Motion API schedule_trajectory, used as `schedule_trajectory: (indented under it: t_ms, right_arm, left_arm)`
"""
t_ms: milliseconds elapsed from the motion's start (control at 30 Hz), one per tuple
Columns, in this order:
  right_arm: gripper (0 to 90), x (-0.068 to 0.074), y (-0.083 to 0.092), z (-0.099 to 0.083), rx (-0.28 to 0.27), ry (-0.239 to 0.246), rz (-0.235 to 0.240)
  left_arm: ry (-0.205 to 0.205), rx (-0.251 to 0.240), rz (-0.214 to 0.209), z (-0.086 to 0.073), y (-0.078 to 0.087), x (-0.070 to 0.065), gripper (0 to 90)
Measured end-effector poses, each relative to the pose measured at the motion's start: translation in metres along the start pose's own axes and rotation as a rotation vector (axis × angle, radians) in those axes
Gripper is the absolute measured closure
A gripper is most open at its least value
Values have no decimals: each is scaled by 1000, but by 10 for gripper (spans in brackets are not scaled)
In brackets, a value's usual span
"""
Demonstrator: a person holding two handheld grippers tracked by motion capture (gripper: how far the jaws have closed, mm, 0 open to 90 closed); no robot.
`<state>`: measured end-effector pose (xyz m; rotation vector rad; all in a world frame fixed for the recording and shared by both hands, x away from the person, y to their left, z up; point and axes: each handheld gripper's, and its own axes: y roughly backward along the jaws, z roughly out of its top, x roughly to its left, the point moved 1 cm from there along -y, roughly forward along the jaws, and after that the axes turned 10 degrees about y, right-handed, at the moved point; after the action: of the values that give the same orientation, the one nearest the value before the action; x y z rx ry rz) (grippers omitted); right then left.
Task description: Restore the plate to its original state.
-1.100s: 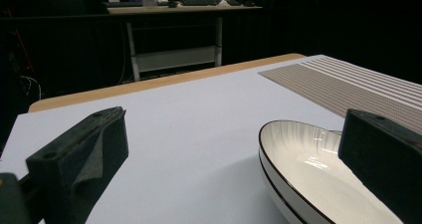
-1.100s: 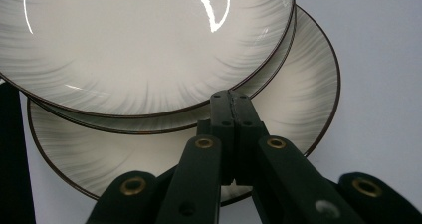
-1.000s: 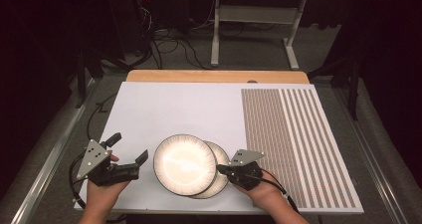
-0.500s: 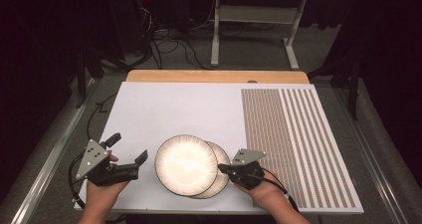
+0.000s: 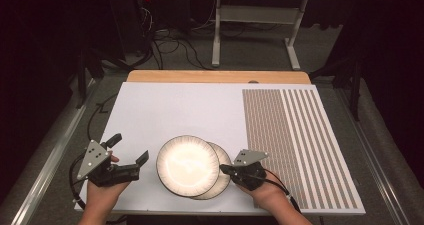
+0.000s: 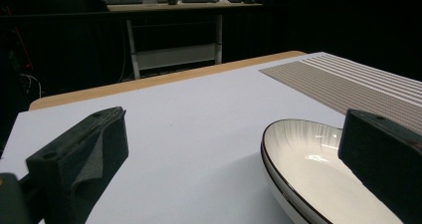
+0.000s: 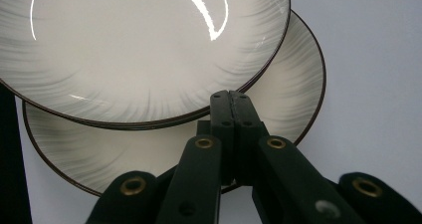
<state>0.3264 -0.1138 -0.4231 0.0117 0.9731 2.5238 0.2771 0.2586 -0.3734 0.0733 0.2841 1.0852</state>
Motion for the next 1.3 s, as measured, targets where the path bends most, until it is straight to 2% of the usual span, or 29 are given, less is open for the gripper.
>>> schedule_trajectory:
  t_ms: [600, 1300]
  right_arm:
    - [900, 0, 2, 0, 7, 3, -6]
    - [900, -5, 10, 0, -18, -16, -23]
  left_arm:
    - [-1, 0, 3, 0, 1, 1, 2]
    - [-4, 3, 2, 0, 0, 1, 5]
